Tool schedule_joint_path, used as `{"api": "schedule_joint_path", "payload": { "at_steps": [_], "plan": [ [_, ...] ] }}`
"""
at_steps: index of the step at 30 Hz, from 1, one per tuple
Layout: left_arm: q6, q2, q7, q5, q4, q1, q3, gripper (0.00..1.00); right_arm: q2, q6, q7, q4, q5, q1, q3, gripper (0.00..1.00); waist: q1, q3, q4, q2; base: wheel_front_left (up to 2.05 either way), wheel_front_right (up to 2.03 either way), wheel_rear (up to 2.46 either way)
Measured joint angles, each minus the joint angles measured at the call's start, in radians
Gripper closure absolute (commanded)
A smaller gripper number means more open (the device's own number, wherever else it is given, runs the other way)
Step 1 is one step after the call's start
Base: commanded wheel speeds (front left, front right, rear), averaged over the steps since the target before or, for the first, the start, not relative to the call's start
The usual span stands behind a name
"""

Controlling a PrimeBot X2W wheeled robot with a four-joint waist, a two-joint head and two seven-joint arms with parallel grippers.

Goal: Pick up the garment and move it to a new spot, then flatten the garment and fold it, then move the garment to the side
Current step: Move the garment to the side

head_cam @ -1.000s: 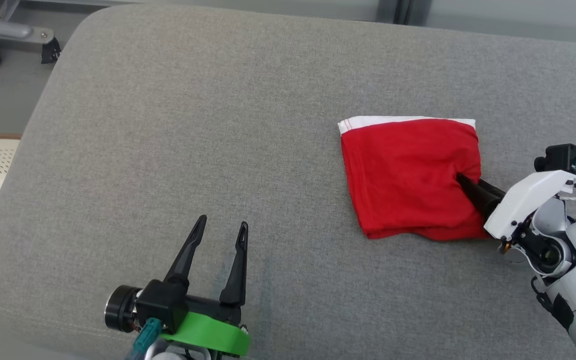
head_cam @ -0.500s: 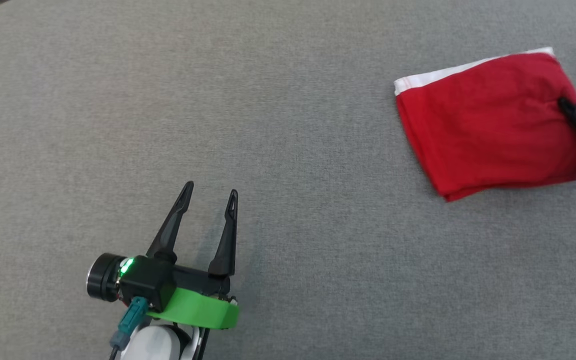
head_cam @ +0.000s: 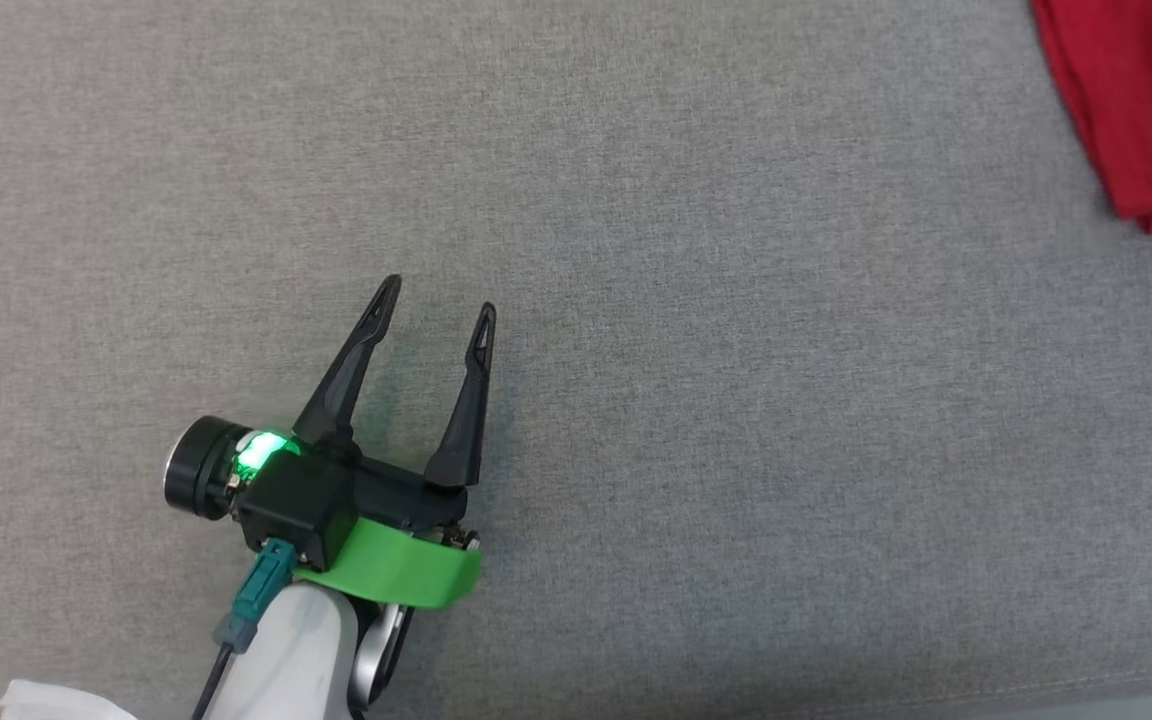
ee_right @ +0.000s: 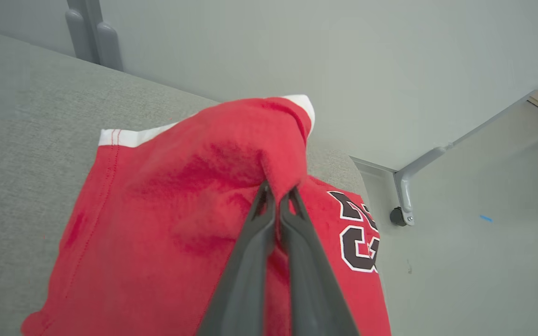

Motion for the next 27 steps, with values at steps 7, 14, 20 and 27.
{"api": "schedule_joint_path", "payload": {
  "at_steps": [7, 14, 20, 27],
  "plan": [
    [-0.009, 0.000, 0.000, 0.008, 0.000, -0.005, 0.003, 0.00, -0.076, 0.000, -0.010, 0.021, -0.082, -0.026, -0.074, 0.00, 0.0000, 0.055, -0.009, 0.0000, 0.00, 0.00, 0.00],
    [-0.010, 0.000, 0.000, -0.002, 0.007, -0.012, -0.003, 0.00, 0.046, 0.000, -0.152, 0.156, -0.352, -0.050, -0.243, 0.00, 0.0000, 0.043, 0.014, 0.0000, 0.00, 0.00, 0.00],
    [0.001, 0.000, 0.000, -0.020, 0.018, 0.010, -0.002, 0.00, 0.293, 0.000, -0.319, 0.152, -0.485, 0.032, -0.320, 0.00, 0.0000, -0.019, 0.021, 0.0000, 0.00, 0.00, 0.00],
    [0.043, 0.000, 0.000, -0.064, 0.062, 0.081, 0.009, 0.00, 0.565, 0.000, -0.372, 0.048, -0.484, 0.236, -0.291, 0.00, -0.0001, -0.131, 0.024, 0.0000, 0.00, 0.00, 0.00]
  ]
}}
